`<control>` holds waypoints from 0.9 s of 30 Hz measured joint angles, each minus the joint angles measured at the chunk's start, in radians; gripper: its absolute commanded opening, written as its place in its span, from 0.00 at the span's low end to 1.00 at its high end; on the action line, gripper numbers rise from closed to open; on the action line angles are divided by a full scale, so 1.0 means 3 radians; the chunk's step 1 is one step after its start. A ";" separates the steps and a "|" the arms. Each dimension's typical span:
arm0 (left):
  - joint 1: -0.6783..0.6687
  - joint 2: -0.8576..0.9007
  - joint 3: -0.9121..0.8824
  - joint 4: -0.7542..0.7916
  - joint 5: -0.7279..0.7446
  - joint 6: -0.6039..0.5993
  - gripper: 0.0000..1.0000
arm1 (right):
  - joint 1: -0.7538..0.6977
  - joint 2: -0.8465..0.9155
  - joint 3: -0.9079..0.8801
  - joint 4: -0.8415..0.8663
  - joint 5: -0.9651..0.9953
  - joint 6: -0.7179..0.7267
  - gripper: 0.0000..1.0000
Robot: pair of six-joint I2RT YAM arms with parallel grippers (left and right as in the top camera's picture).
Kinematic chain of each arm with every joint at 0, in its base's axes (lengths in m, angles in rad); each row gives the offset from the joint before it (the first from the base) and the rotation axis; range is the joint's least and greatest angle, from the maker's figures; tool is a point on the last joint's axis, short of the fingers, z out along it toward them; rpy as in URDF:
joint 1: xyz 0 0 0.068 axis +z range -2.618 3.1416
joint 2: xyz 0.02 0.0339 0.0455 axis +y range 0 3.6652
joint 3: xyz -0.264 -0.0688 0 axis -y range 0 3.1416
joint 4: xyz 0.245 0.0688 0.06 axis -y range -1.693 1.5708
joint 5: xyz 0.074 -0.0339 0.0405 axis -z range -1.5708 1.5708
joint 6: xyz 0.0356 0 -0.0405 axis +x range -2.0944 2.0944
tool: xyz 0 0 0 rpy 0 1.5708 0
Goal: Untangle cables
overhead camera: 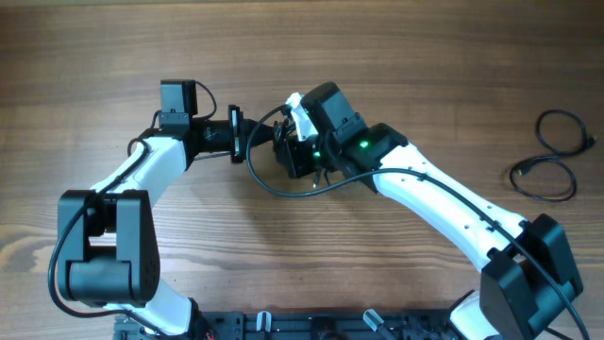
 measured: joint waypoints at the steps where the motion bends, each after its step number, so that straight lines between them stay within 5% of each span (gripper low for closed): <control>1: -0.0005 0.0000 -0.0003 -0.0001 0.0005 0.0001 0.04 | -0.0009 0.0000 0.0003 -0.0113 0.0000 -0.0027 0.04; 12: -0.0045 0.0000 -0.0038 -0.0038 0.0116 0.0028 0.04 | -0.0029 0.0000 0.0066 -0.0815 0.0179 -0.0295 0.04; 14: -0.0045 0.0000 -0.0038 -0.0038 0.0116 0.0151 0.04 | -0.0034 0.0000 0.0072 -0.0876 0.0142 -0.0308 0.11; 22: 0.0291 0.0000 -0.0039 0.0200 -0.0425 0.1574 0.04 | -0.0736 -0.0220 0.0299 -0.1438 -0.1047 -0.0582 0.41; 27: 0.0258 0.0000 -0.0039 0.0200 -0.0538 0.2366 0.04 | -0.1027 -0.0296 0.0332 -0.1226 -0.1465 -0.0655 0.43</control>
